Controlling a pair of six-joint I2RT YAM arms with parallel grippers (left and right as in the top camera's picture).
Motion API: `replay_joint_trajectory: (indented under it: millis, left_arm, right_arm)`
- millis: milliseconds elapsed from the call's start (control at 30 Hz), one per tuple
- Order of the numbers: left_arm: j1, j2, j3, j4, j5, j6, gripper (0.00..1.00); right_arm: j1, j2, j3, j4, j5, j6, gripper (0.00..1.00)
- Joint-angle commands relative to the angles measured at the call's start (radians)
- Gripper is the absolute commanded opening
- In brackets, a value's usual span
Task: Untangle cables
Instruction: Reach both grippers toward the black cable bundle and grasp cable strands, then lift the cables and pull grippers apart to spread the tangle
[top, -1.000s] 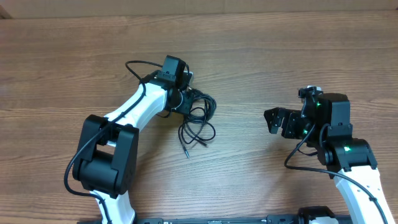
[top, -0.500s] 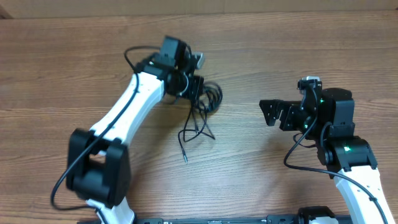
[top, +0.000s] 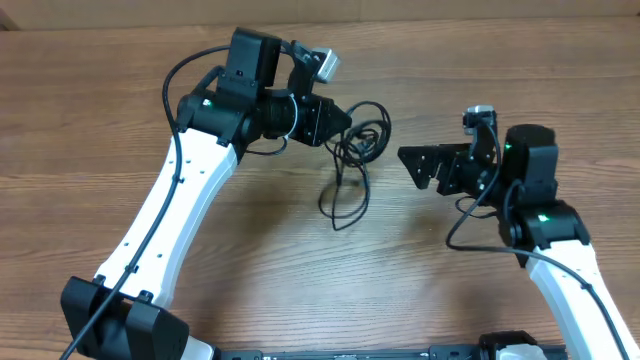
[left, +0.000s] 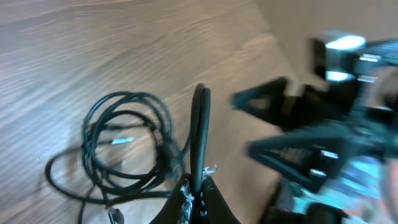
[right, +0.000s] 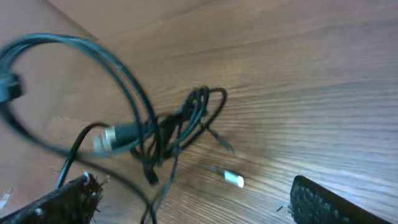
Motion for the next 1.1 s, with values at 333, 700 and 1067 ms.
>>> replay_joint_trajectory:
  millis: [333, 700, 1067]
  left_arm:
    - [-0.009, -0.012, 0.013, 0.069, 0.261, -0.008, 0.04]
    - [0.034, -0.023, 0.015, 0.219, 0.428, -0.049, 0.04]
    - [0.117, -0.088, 0.015, 0.213, 0.425, -0.064, 0.04]
  right_arm:
    - [0.079, 0.15, 0.027, 0.117, -0.045, 0.133, 0.74]
    - [0.127, 0.245, 0.026, 0.084, 0.127, 0.132, 0.18]
    - [0.129, 0.287, 0.026, 0.108, 0.137, 0.243, 0.27]
